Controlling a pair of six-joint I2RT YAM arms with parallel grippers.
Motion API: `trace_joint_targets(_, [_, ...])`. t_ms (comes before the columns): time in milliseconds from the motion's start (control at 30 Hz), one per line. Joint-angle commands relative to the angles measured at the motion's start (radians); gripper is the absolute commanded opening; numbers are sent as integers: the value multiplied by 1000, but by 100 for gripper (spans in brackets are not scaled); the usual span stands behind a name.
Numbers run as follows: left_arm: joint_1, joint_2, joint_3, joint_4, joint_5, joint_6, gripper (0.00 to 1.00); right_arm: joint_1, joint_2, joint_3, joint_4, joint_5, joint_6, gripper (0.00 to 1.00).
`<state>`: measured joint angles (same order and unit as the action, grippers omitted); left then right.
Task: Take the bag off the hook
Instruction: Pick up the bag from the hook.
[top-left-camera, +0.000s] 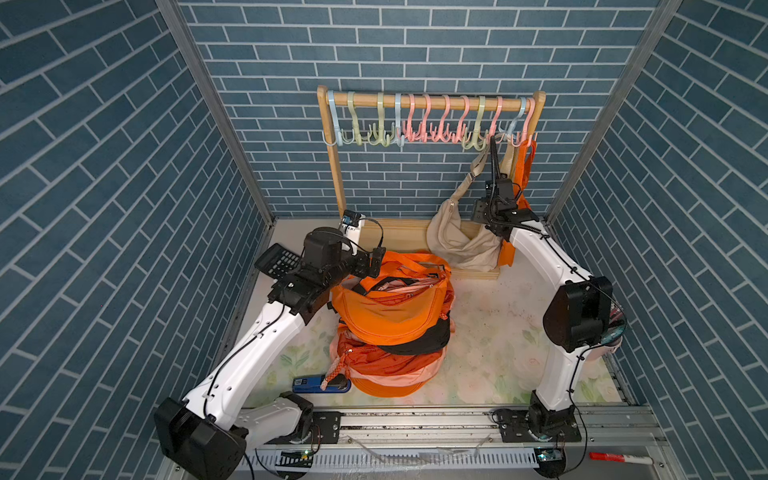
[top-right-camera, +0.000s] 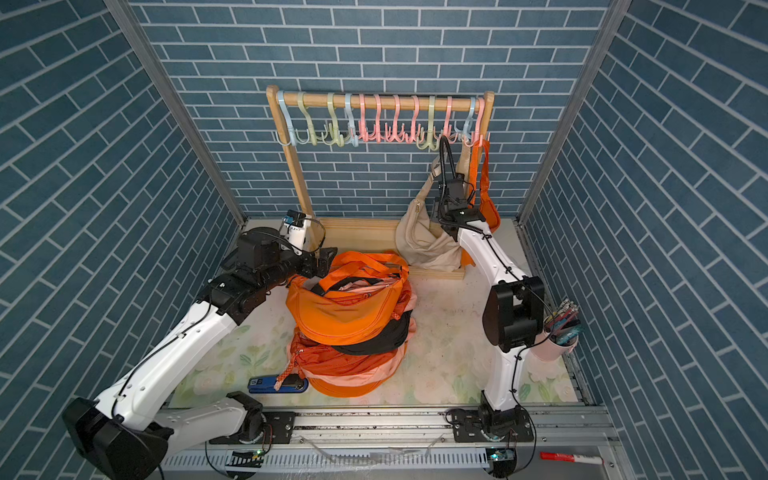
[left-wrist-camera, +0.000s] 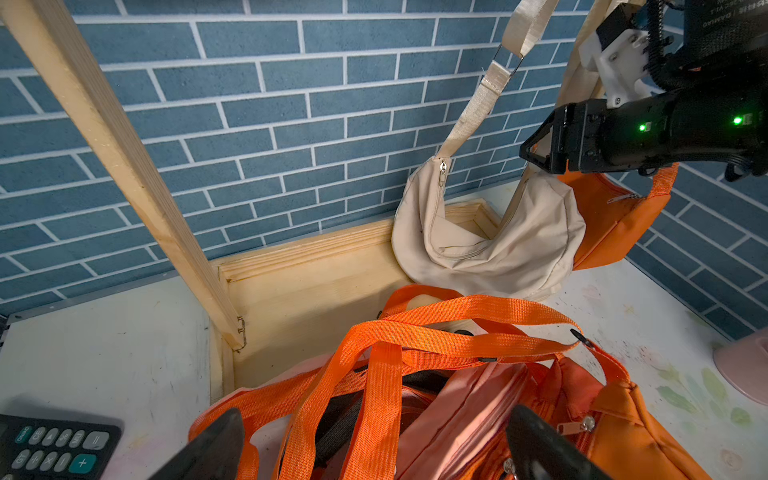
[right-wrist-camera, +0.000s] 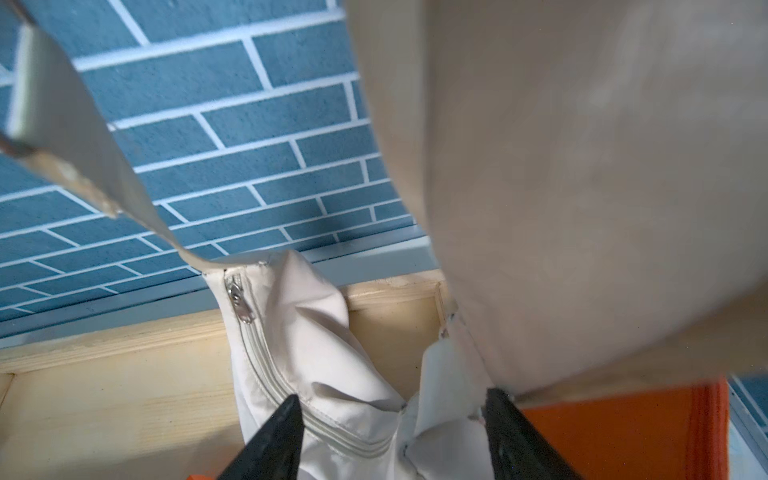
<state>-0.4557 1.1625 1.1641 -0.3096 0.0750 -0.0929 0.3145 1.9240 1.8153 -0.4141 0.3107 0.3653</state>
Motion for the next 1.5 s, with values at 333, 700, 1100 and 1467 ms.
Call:
trace_joint_targets(333, [4,-12,-7,-2,3,8,99,-12,-122,-61,33,53,62,70])
trace_joint_targets(700, [3,-19,-8,-2,0,9,99,-14,-84,-104,65,12,117,69])
trace_joint_targets(1100, [3,-20,-7,-2,-1,13,99,-13,-29,-84,72,-36,161,66])
trace_joint_targets(1467, [4,-18,-9,-2,-4,13,99,-25,42,-10,66,-57,158,69])
